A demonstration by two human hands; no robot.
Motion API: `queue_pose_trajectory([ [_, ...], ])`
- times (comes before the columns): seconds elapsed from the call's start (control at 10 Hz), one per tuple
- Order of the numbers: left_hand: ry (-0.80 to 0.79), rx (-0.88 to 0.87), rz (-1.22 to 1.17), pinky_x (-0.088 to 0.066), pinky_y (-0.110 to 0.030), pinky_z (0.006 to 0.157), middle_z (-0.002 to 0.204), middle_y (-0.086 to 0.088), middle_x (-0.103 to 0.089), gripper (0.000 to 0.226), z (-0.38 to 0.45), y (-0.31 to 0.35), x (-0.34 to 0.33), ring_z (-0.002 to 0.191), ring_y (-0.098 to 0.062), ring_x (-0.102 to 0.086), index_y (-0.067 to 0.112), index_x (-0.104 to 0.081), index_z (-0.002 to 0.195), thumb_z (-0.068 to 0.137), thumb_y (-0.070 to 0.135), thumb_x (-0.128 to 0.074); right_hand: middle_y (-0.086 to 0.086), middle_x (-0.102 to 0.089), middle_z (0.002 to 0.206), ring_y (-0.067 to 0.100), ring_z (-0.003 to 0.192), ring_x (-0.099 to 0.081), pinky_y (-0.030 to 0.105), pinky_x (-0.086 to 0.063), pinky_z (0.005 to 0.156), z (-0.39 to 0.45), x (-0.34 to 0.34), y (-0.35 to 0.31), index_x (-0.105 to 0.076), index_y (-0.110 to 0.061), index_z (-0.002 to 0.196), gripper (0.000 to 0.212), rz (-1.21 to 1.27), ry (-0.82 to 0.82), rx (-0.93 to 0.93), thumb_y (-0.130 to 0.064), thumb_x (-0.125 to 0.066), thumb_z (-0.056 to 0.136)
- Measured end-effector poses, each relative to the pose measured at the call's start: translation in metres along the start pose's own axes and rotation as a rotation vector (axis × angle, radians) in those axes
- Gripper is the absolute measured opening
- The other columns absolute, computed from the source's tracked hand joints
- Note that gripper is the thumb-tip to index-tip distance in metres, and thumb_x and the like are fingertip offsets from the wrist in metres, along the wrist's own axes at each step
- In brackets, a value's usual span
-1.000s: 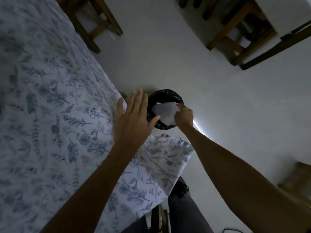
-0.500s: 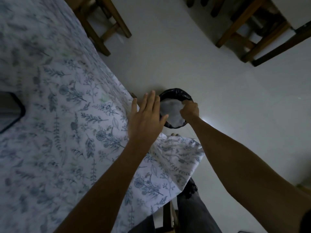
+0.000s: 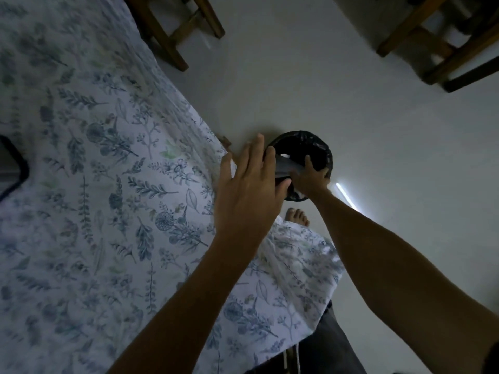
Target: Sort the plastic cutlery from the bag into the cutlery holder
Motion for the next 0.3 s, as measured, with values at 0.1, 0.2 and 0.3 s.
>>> queue_pose_trajectory([
  [0.1, -0.003, 0.001, -0.007, -0.027, -0.055, 0.121, 0.166, -0.011, -0.031, 0.067, -0.002, 0.002, 0.003, 0.151, -0.025, -0.034, 0.012, -0.037, 0.156, 0.105, 0.055, -0.037, 0.015, -0.010, 0.168, 0.044, 0.151, -0.016, 0.062, -0.020, 0.118, -0.014, 0.010, -0.008, -0.011, -0.033, 0.161, 0.069, -0.089, 0.059, 0.067, -0.056, -0.037, 0.102],
  [0.2, 0.017, -0.003, -0.067, -0.032, -0.056, 0.117, 0.159, -0.013, -0.044, 0.065, -0.001, 0.001, 0.007, 0.145, -0.026, -0.044, 0.009, -0.047, 0.150, 0.102, 0.054, -0.044, 0.013, -0.027, 0.164, 0.040, 0.147, -0.031, 0.054, -0.030, 0.118, -0.037, 0.037, -0.021, -0.020, -0.023, 0.161, 0.065, -0.166, 0.136, 0.216, -0.049, -0.037, 0.104],
  [0.3, 0.084, 0.024, -0.130, -0.036, -0.056, 0.114, 0.151, -0.014, -0.054, 0.063, -0.011, -0.008, 0.027, 0.138, -0.027, -0.052, 0.007, -0.056, 0.142, 0.099, 0.053, -0.049, 0.012, -0.036, 0.161, 0.038, 0.142, -0.039, 0.053, -0.037, 0.113, -0.079, 0.075, -0.054, -0.025, -0.022, 0.159, 0.063, -0.229, 0.240, 0.376, -0.048, -0.039, 0.103],
])
Point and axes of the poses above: each hand's wrist, its own z-axis towards the middle knuckle, its own x-axis out of the back of the hand, y = z × x, the point moved 1 cm from there along z, towards the middle knuckle
